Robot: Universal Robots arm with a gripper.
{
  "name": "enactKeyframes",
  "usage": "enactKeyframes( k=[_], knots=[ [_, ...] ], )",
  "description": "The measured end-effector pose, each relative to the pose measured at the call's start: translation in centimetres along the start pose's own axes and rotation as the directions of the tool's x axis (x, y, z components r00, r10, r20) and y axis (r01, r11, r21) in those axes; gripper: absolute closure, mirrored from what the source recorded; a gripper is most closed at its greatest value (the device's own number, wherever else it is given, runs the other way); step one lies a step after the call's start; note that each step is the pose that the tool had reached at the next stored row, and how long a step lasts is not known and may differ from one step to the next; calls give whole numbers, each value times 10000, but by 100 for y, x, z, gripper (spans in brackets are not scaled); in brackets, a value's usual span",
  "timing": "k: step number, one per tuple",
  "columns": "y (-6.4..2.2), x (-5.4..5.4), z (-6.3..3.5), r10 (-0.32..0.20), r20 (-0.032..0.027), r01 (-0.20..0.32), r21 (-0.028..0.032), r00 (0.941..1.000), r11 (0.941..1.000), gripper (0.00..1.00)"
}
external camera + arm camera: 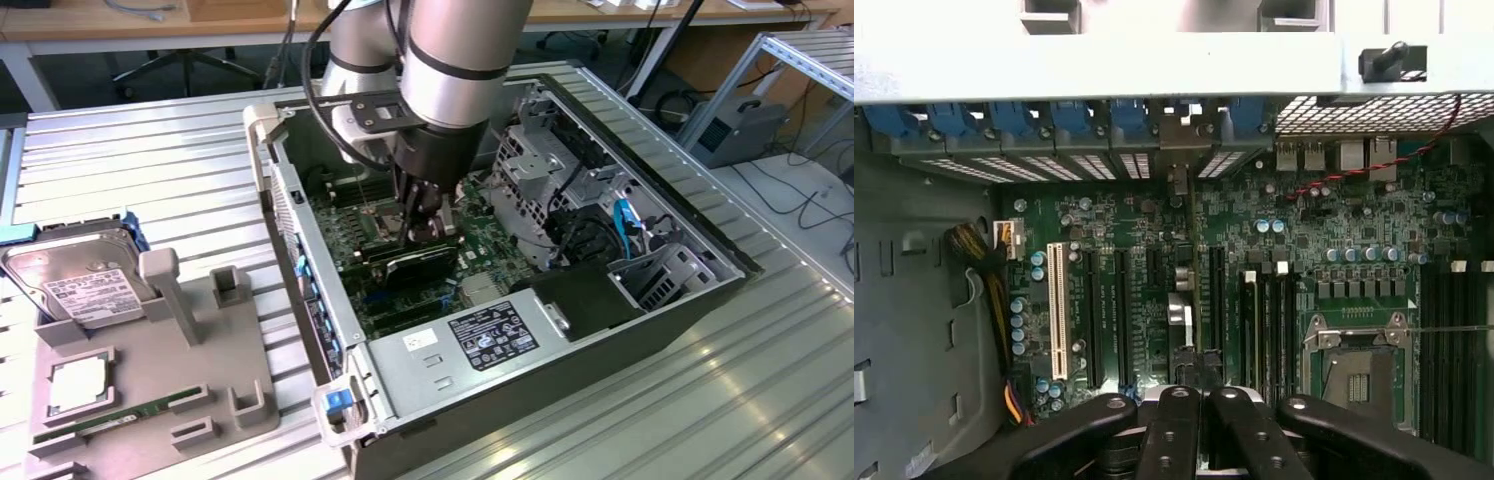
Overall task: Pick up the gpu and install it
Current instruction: 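Press down on the gpu until it lock into place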
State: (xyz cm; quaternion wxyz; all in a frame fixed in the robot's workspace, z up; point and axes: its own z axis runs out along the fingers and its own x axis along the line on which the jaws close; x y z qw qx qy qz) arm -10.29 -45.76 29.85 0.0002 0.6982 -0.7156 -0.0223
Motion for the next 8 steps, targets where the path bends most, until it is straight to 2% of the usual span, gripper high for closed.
enactKeyframes(
  k=[4,8],
  knots=[
    [-5,1,96,-1,1,1,1,10000,10000,89],
    [-6,-14,123,-1,3,1,1,10000,10000,89]
  ],
)
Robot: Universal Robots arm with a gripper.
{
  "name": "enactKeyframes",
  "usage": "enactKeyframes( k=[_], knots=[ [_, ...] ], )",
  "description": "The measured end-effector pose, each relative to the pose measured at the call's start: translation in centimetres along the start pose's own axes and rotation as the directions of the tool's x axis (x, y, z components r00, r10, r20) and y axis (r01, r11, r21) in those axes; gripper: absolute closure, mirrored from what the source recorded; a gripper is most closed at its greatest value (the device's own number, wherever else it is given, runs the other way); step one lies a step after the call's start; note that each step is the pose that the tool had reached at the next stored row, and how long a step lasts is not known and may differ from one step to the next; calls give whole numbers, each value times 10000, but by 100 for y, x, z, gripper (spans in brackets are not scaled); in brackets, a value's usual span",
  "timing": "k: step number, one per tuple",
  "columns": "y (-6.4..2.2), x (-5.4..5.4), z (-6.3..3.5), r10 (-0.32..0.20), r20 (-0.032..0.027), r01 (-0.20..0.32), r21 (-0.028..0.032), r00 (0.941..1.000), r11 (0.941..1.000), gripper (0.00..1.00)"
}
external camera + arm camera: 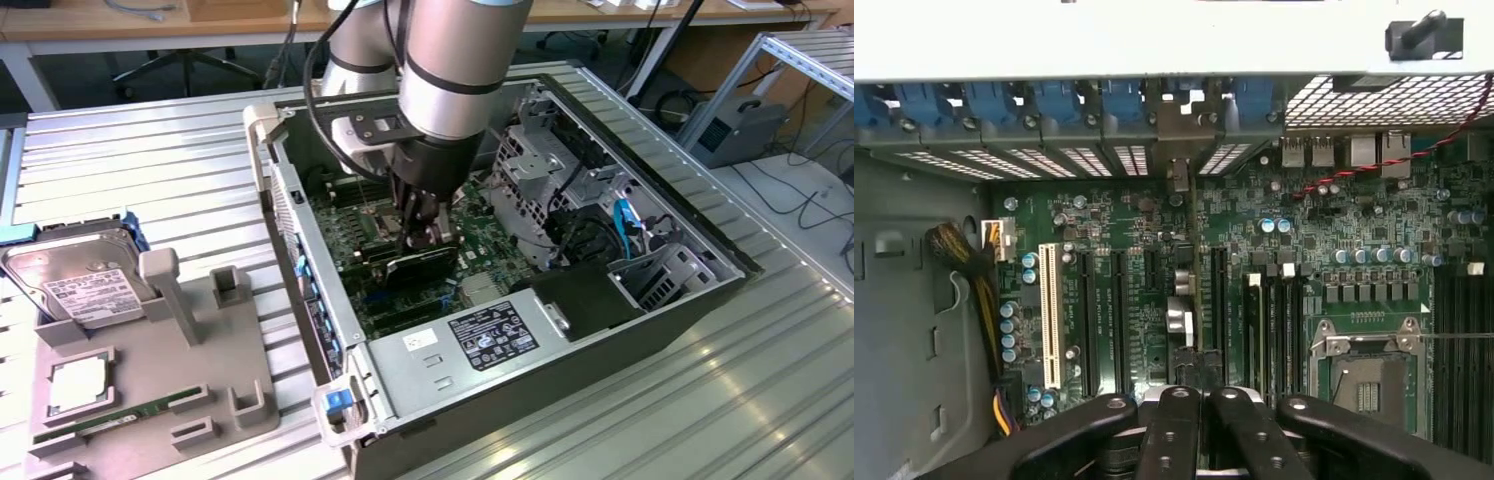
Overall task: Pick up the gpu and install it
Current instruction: 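Press down on the gpu until it lock into place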
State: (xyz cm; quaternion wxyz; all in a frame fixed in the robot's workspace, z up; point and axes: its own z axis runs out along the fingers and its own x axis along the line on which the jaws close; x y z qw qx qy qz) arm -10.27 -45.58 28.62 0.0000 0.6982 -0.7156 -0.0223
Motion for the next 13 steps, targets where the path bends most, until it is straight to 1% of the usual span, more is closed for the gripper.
enactKeyframes(
  k=[8,13],
  knots=[
    [-3,-30,110,-1,9,1,0,10000,10000,89],
    [-3,-29,132,-1,6,1,-3,10000,10000,89]
  ],
)
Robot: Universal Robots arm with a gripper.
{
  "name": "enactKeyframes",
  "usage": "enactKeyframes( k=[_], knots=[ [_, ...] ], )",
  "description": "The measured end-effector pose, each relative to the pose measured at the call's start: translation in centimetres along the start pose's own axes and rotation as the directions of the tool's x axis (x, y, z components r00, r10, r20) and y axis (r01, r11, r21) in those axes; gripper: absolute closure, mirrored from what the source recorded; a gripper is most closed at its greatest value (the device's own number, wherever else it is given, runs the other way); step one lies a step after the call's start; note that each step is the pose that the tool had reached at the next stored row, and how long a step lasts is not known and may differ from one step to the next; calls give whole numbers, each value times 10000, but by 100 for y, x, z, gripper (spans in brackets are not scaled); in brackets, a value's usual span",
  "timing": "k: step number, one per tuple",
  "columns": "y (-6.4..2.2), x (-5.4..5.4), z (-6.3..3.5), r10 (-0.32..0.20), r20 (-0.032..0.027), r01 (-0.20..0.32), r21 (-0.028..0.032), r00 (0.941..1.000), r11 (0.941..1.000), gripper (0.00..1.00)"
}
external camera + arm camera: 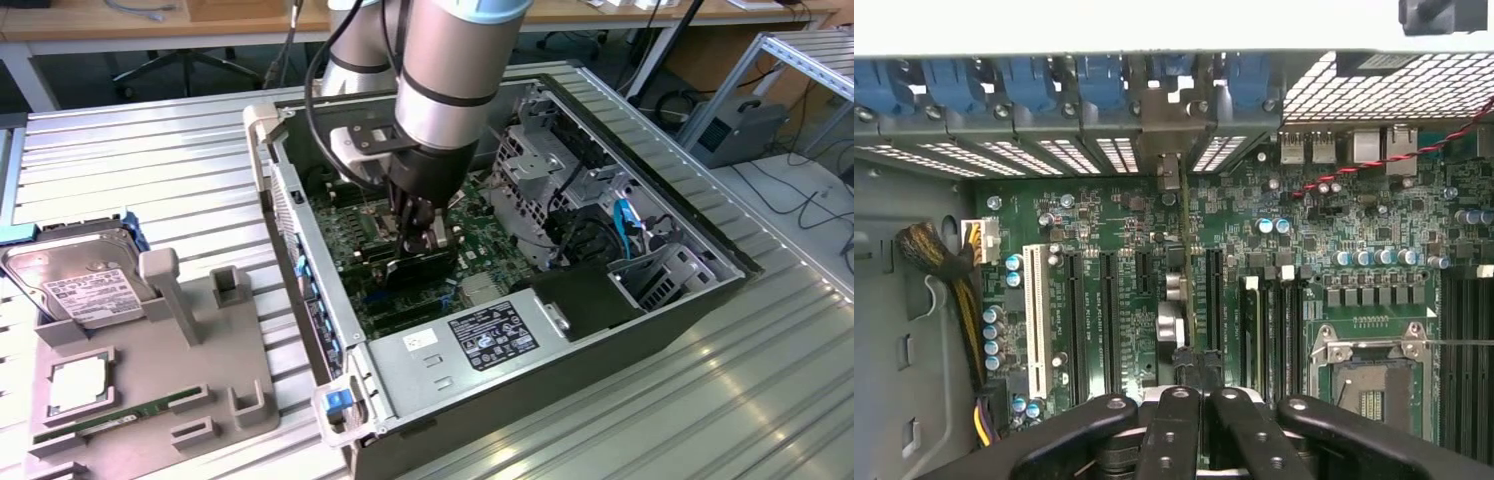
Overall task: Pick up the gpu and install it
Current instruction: 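Press down on the gpu until it lock into place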
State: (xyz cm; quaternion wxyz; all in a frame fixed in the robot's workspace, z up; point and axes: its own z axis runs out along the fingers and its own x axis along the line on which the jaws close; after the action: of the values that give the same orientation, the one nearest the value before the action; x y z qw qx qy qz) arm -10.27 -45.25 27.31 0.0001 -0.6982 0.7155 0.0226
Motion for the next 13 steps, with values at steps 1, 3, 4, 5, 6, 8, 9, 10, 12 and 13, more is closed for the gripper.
enactKeyframes(
  k=[1,3,4,5,6,8,9,10,12,13],
  knots=[
    [0,0,3,1,0,-1,0,10000,10000,89],
    [0,0,16,0,3,0,2,10000,10000,89],
    [0,1,21,0,-1,0,1,10000,10000,89],
    [0,1,21,0,-1,0,0,10000,10000,89],
    [0,1,21,0,-1,0,0,10000,10000,89],
    [0,1,23,1,1,-1,1,10000,10000,89],
    [3,0,24,1,3,-1,3,10000,10000,89],
    [12,1,24,0,4,0,2,10000,10000,89],
    [28,1,25,0,7,0,3,10000,10000,89],
    [33,2,25,0,9,0,4,10000,10000,89]
  ],
)
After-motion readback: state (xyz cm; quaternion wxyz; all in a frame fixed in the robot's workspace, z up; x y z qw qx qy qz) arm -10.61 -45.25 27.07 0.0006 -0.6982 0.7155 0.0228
